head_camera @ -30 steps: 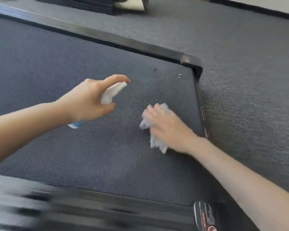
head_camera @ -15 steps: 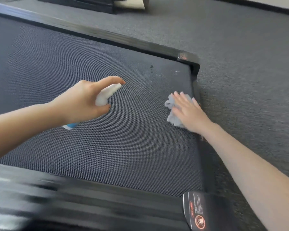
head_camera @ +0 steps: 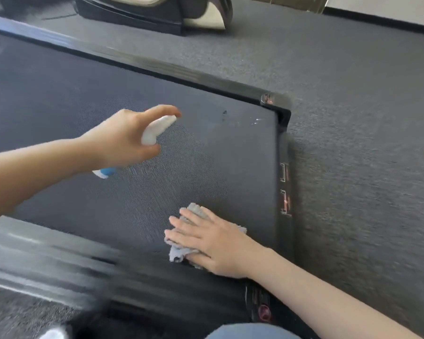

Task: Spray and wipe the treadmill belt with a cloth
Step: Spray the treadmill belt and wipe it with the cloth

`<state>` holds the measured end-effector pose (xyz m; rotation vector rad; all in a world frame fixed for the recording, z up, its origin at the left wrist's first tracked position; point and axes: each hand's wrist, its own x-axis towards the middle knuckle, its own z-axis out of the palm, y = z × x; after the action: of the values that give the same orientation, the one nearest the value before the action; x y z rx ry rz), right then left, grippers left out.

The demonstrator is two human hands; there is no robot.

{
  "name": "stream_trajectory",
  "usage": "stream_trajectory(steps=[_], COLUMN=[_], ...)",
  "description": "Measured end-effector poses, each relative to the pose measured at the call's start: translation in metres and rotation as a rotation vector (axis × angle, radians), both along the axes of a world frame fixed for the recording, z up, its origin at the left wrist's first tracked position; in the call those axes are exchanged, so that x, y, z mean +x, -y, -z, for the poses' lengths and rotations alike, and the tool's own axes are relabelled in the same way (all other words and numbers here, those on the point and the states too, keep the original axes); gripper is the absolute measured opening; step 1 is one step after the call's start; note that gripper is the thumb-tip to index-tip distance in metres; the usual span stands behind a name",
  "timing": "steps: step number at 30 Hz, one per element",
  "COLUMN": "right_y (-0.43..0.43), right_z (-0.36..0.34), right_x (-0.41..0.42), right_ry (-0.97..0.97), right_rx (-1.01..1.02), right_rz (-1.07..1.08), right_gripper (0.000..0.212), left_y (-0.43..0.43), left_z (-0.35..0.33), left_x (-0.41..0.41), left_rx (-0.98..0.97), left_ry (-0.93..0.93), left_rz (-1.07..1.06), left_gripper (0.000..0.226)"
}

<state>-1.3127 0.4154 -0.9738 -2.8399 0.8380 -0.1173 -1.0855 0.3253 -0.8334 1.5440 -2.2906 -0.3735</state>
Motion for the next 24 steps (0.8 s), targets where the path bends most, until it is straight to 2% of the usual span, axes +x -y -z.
stream_trajectory(steps=[6,10,15,24], right_y=[0.047,0.106,0.196,0.328], right_z=[0.003,0.001,-0.006,0.004], right_x=[0.053,0.079,0.053,-0.076], right_ry=[0.026,-0.062,-0.110,-0.138], right_rx=[-0.068,-0.048,0.013,0.049], right_rz=[-0.010,0.084,0.407,1.033], right_gripper=[0.054,0.055,0.056,0.054], left_y=[0.023,0.042,0.072,0.118], left_z=[0.001,0.006,0.005,0.023], left_x=[0.009,0.019,0.021,0.021], left_rx=[-0.037,-0.041,-0.024,-0.110], left_ry=[-0.063,-0.058,-0.073,-0.103], left_rz=[0.026,0.026,0.020,0.087], left_gripper=[0.063,0.062,0.062,0.074])
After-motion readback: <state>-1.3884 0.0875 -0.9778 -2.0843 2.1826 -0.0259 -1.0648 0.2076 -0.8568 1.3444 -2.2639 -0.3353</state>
